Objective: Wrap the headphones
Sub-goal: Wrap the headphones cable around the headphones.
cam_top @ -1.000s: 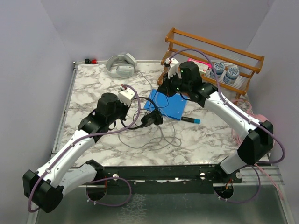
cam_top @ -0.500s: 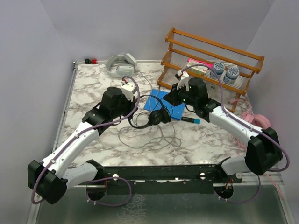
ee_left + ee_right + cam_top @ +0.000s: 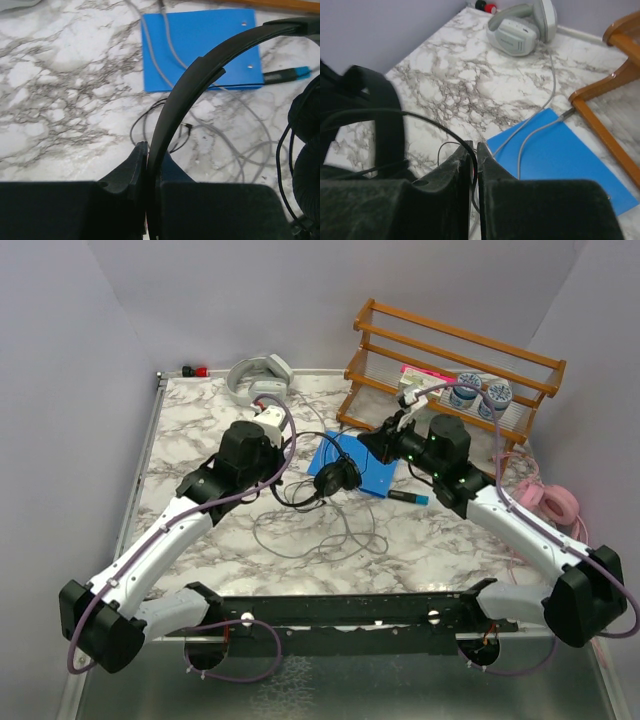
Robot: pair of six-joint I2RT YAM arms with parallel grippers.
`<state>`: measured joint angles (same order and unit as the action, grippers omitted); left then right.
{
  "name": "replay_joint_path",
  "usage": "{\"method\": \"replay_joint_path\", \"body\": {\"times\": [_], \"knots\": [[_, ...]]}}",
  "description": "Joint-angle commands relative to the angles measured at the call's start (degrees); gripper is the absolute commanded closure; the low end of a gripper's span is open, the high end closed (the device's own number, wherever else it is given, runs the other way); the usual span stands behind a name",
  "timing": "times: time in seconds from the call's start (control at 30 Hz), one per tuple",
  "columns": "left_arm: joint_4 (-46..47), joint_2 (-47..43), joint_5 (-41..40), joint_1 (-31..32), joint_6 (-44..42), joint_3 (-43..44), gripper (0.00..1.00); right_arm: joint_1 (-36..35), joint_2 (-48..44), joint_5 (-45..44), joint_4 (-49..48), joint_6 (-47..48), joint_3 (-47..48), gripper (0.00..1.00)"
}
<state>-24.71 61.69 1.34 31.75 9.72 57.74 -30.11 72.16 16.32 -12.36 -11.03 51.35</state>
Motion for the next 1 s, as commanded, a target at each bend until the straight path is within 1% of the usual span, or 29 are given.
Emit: {"method": "replay_joint_path", "body": {"times": [0.0, 0.1, 0.13, 0.2, 0.23, 0.3, 0.37, 0.47, 0.53, 0.6, 0.63, 0.7, 0.77, 0.87, 0.97], "knots": [[-1.9, 4.0, -15.9, 0.2, -0.3, 2.3, 1.0, 0.4, -6.7, 5.2, -2.3, 2.8, 0.5, 0.81], [-1.5, 5.5, -21.0, 0.2, 1.7, 3.3, 1.0, 0.4, -9.0, 9.7, 0.3, 2.6, -0.5, 0.68], [-1.0, 5.6, -21.7, 0.2, 1.5, 3.6, 1.0, 0.4, -9.7, 10.6, 1.3, 2.3, -1.3, 0.61], [0.5, 5.4, -23.1, 0.2, 1.3, 3.6, 1.0, 0.4, -10.9, 11.9, 3.4, 1.9, -3.0, 0.43], [1.3, 5.1, -24.1, 0.2, 1.1, 3.4, 1.0, 0.4, -11.4, 12.1, 4.5, 2.1, -3.9, 0.37], [2.7, 4.6, -26.8, 0.2, 0.5, 2.9, 1.0, 0.4, -12.4, 11.3, 5.9, 2.3, -5.0, 0.3], [4.0, 4.1, -26.7, 0.2, -0.9, 2.4, 1.0, 0.4, -13.0, 10.4, 6.0, 2.5, -5.4, 0.23], [5.2, 3.3, -21.1, 0.2, -4.0, 2.0, 1.0, 0.4, -10.9, 9.0, 6.3, 3.4, -2.7, 0.22], [5.0, 3.1, -16.4, 0.4, -6.2, 2.2, 1.0, 0.3, -7.2, 8.8, 8.9, 4.9, 2.5, 0.23], [4.4, 2.7, -13.6, 0.8, -7.5, 2.3, 1.0, -0.3, -3.6, 8.6, 11.0, 6.6, 6.6, 0.24], [4.2, 2.5, -12.7, 0.9, -8.1, 2.2, 1.0, -1.0, -2.2, 7.6, 11.2, 7.4, 8.0, 0.25], [4.0, 1.9, -12.3, 1.4, -9.3, 1.9, 1.0, -2.5, 0.3, 5.2, 11.5, 9.6, 10.3, 0.28], [3.5, 1.5, -12.1, 1.7, -9.4, 1.8, 1.0, -4.4, 2.9, 3.2, 12.2, 12.2, 12.8, 0.29], [2.4, 1.4, -11.5, 1.9, -11.1, 2.2, 1.0, -7.6, 6.8, 1.2, 15.7, 15.7, 16.6, 0.32], [1.8, 1.3, -11.5, 2.2, -11.6, 2.5, 1.0, -10.5, 9.2, -2.2, 16.6, 17.5, 18.5, 0.34]]}}
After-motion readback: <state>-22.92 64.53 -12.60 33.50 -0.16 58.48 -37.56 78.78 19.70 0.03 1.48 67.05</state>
